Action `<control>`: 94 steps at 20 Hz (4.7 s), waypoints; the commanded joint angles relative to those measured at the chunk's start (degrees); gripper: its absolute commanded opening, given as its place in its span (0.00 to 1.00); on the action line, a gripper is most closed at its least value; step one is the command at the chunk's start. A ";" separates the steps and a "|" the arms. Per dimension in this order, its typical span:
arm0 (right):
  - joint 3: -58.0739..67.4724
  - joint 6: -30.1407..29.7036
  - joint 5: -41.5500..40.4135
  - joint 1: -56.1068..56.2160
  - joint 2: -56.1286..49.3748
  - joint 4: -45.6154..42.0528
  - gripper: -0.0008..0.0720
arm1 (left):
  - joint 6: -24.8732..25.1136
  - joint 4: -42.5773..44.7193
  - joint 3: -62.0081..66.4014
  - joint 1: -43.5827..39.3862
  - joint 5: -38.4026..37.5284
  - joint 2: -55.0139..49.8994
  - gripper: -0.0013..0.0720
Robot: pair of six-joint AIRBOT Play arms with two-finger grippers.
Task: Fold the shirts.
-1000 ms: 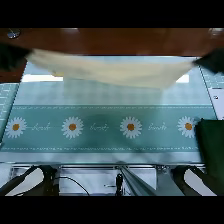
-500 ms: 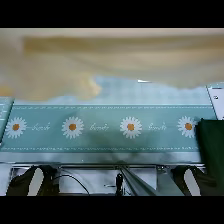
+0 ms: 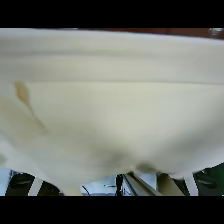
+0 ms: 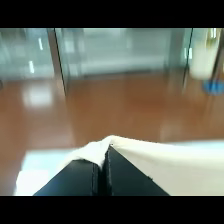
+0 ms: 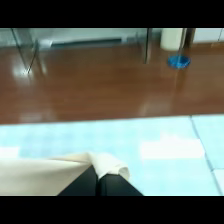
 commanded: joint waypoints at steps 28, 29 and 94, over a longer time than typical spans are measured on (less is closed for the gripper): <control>-10.36 -19.06 -18.45 0.72 -70.34 26.91 0.04 | 5.42 -26.69 -2.64 -0.28 4.22 -66.93 0.05; -10.38 -19.43 -14.73 0.20 -70.58 25.20 0.04 | 6.03 -23.58 -3.04 -0.26 1.01 -67.06 0.05; -68.57 -17.05 -22.29 -8.35 -40.87 22.95 0.86 | 11.67 -29.79 -63.73 0.44 6.86 -34.29 0.05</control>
